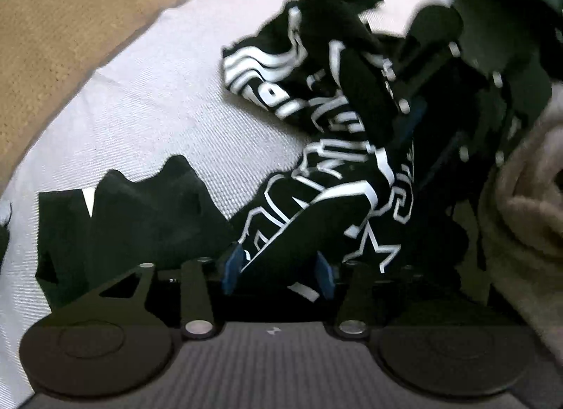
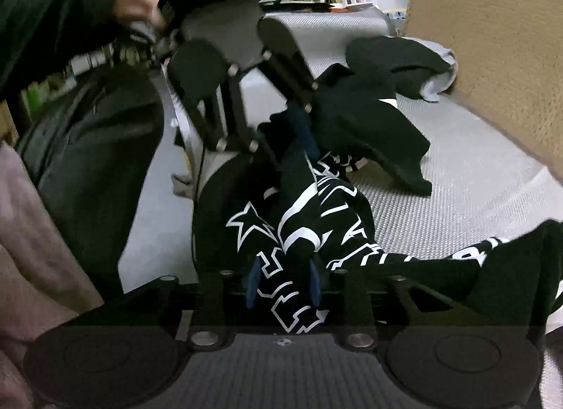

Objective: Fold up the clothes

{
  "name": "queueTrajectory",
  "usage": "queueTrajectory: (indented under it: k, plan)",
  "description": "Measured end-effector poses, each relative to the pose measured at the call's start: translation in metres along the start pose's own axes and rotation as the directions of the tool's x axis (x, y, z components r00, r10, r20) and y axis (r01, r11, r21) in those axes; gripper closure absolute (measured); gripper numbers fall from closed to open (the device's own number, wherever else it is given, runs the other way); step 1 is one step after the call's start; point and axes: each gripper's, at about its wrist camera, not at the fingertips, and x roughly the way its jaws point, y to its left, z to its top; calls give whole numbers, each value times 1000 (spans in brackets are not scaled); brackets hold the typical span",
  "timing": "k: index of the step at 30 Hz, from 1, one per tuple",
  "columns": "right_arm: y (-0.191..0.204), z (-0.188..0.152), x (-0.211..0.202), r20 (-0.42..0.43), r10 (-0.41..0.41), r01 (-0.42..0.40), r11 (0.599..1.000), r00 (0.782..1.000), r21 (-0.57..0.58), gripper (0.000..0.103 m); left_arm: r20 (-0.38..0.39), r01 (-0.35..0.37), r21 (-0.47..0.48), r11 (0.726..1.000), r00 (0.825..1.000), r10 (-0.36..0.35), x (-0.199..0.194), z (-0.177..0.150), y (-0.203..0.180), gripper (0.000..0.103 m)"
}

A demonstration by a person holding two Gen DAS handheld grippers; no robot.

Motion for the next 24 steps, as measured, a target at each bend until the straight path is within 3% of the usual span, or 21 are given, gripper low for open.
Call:
queueTrajectory:
  k: [2,8,11,15,19,23,24]
  plan:
    - [7,-4,-4,-15,-5,5,1000,1000,-18,63,43,13,-53,998,999,-11,-2,6,12,53]
    - [8,-8,4,-56,-13,11,1000,998,-23,62,238,111,-264,958,970,-47,-19,10,48,30]
    - [6,-8,8,-57,-10,10,1000,998,-1,62,167,76,-298,951,986,-26,5,14,57,30]
    - [9,-7,8,-66,-18,18,1000,998,-9,61,14,-10,-234,972,1000,14,37,20,45,30]
    - [6,-7,5,-54,-11,11,1000,998,-5,62,-14,-26,-173,985,1000,24,42,17,35,32]
    - [-13,-3,-8,-20,50,-48,995,999,88,63,14,17,-146,989,1000,-15,36,4,28,50]
    - [-18,-2,-11,-11,67,-65,991,998,114,63,27,26,-140,990,999,-23,33,0,26,60]
